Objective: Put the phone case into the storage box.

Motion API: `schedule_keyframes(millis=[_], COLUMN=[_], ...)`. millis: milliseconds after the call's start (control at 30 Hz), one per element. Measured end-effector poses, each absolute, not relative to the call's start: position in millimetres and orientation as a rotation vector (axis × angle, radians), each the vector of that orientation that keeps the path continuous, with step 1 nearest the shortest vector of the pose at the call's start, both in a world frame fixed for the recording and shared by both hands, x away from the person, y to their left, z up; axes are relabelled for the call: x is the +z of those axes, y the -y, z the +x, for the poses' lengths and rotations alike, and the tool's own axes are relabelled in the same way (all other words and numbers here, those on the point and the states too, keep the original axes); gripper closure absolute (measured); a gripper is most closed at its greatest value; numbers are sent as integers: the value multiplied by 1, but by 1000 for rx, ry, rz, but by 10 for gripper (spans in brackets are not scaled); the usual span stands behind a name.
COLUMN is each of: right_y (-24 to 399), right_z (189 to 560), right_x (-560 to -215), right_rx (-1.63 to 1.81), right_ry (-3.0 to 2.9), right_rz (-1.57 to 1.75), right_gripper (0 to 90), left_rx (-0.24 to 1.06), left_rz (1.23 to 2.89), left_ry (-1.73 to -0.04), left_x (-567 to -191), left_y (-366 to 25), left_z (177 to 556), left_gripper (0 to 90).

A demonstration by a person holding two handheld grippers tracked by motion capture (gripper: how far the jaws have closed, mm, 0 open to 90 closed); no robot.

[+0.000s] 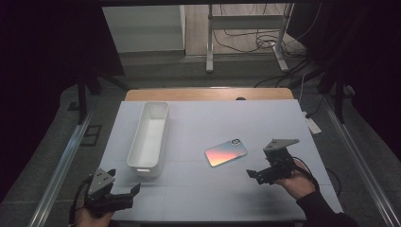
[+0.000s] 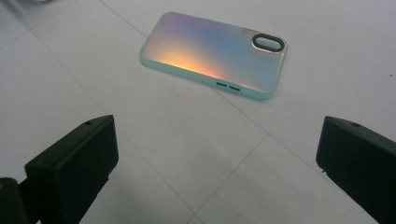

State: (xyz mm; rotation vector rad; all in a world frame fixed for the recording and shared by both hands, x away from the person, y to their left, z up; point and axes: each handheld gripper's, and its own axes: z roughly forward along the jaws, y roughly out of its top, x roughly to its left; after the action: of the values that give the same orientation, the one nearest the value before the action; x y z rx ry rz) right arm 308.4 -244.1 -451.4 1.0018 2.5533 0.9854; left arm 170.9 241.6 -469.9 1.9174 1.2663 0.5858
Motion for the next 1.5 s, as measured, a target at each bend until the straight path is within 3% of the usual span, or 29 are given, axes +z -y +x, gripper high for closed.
schedule_keyframes(millis=[1500], right_y=[197], right_z=[347], right_x=[-455], right_rx=[921], right_ry=[-2631], right_rz=[919], right_gripper=[0], left_rx=[572], left_rz=[1905], left_ry=[-1277], left_x=[-470], left_y=[-243], left_z=[172], left_gripper=[38])
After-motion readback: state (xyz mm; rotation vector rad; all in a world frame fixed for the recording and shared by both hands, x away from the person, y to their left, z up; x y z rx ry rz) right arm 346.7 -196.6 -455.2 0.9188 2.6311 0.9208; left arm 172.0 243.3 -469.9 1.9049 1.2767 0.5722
